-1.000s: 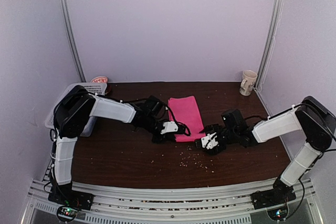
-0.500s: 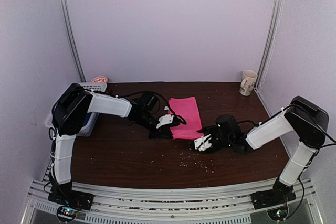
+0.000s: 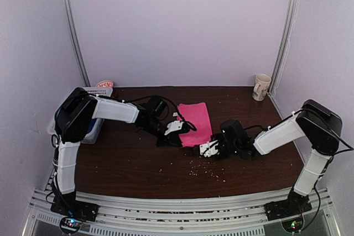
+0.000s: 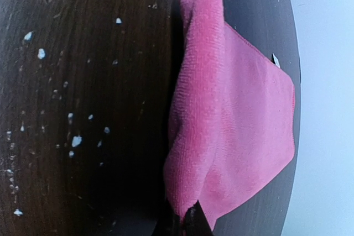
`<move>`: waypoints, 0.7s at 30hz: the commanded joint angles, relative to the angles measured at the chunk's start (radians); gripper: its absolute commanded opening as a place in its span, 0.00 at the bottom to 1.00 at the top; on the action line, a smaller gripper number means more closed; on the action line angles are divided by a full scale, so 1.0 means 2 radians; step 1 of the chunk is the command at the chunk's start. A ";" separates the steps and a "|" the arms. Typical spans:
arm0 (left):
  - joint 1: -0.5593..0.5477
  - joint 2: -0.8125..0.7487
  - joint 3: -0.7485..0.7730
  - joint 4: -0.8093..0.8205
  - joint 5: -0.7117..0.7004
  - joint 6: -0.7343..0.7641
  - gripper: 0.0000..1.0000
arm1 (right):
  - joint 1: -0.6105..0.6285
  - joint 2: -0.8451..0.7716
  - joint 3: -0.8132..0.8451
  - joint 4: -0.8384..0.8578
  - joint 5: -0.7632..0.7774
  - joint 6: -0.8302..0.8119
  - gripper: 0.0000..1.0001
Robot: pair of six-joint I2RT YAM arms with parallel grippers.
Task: Roll the towels
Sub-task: Roll the towel at the center of the board.
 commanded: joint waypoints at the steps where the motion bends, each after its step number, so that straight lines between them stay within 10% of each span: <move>1: 0.004 -0.021 -0.005 -0.010 0.008 -0.002 0.00 | 0.000 -0.010 0.037 -0.089 -0.029 0.026 0.00; 7: 0.004 -0.083 -0.084 0.050 -0.003 -0.037 0.44 | -0.008 -0.042 0.070 -0.214 -0.099 0.039 0.00; 13: -0.018 -0.181 -0.181 0.148 -0.051 -0.074 0.68 | -0.009 -0.048 0.105 -0.327 -0.136 0.062 0.00; 21: -0.053 -0.186 -0.234 0.221 -0.128 -0.090 0.75 | -0.028 -0.010 0.158 -0.415 -0.177 0.098 0.00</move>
